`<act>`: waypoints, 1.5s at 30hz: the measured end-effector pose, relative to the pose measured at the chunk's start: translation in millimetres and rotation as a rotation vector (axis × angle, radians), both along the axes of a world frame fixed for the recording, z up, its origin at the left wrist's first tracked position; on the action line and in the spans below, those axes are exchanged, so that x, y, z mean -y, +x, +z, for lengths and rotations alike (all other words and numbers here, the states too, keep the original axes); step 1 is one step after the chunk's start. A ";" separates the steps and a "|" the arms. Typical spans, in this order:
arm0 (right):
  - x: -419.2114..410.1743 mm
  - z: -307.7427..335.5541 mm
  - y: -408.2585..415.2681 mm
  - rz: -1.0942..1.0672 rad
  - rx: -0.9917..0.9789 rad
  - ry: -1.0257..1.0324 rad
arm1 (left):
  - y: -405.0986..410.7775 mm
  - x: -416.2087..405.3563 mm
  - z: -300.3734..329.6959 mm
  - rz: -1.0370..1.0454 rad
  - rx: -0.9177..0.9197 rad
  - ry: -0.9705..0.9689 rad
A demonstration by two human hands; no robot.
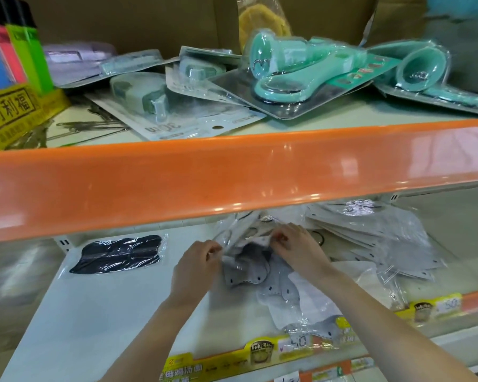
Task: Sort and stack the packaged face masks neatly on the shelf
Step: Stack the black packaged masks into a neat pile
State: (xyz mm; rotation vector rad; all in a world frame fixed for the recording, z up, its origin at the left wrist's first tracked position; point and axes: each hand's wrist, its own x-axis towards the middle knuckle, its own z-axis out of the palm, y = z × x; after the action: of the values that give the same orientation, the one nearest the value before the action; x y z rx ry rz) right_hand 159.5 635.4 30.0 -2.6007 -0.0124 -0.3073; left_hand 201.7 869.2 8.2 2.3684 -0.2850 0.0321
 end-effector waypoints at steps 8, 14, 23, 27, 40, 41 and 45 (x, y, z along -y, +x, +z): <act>-35.2 8.8 0.0 0.030 0.034 0.214 | -20.3 11.0 -10.4 -0.139 -0.090 0.092; -50.1 -19.4 -9.4 0.154 -0.310 -0.371 | -20.3 9.3 -16.7 -0.212 -0.079 0.221; -54.7 -37.2 -15.1 0.070 0.104 -0.451 | -32.8 4.7 -26.9 -0.230 0.028 0.222; -54.2 -11.7 -18.2 0.006 0.226 -0.351 | -29.5 1.4 -27.8 -0.235 0.015 0.182; -51.6 75.7 -21.8 -0.117 0.145 0.449 | -28.4 2.5 20.9 -0.254 -0.188 -0.336; -51.4 75.2 -22.5 -0.097 0.099 0.481 | -29.5 4.0 25.9 -0.268 -0.188 -0.232; -57.5 74.7 -23.2 -0.007 0.021 0.535 | -39.6 6.2 39.1 -0.337 -0.213 -0.290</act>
State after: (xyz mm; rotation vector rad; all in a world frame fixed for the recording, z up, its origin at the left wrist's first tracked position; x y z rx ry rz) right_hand 136.3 692.9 104.7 -2.0668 0.0627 -0.2934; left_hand 162.1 863.0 47.3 1.9909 -0.5328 -0.3158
